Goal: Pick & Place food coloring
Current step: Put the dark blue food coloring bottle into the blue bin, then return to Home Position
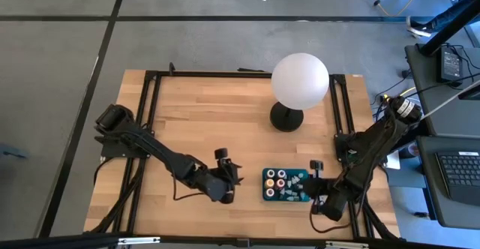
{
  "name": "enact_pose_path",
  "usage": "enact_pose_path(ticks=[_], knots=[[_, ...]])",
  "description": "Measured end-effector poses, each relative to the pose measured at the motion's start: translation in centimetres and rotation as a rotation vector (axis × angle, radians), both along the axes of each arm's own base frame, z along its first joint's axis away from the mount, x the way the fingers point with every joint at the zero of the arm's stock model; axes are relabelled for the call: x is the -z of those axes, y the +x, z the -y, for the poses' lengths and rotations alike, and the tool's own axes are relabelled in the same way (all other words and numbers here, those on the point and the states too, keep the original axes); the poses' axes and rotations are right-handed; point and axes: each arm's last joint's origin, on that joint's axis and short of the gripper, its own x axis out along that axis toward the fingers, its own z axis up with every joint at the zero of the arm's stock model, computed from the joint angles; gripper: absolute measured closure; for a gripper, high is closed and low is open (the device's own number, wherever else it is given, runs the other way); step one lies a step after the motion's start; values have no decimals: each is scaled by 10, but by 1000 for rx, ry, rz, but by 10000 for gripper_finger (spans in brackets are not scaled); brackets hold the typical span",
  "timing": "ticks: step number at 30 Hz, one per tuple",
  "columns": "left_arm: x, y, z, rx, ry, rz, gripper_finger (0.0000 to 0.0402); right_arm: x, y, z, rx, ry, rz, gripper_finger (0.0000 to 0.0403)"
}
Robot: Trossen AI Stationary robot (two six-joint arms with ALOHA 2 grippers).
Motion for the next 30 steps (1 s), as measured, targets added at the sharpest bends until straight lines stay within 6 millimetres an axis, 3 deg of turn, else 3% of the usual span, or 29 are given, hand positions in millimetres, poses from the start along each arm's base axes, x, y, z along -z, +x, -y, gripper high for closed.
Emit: enact_pose_path(ticks=[6,12,19,26,30], knots=[[27,-17,-10,11,-70,83,222,23,-4,1,-6,104,-21,321],[35,-43,-23,80,-187,233,221,36,-8,7,1,101,-26,321],[38,-79,-59,192,-298,395,222,30,-3,7,7,95,-15,311],[51,-114,-104,154,-320,434,220,29,-2,12,25,89,-38,237],[56,-138,-119,133,-311,500,220,13,-6,21,51,63,47,211]])
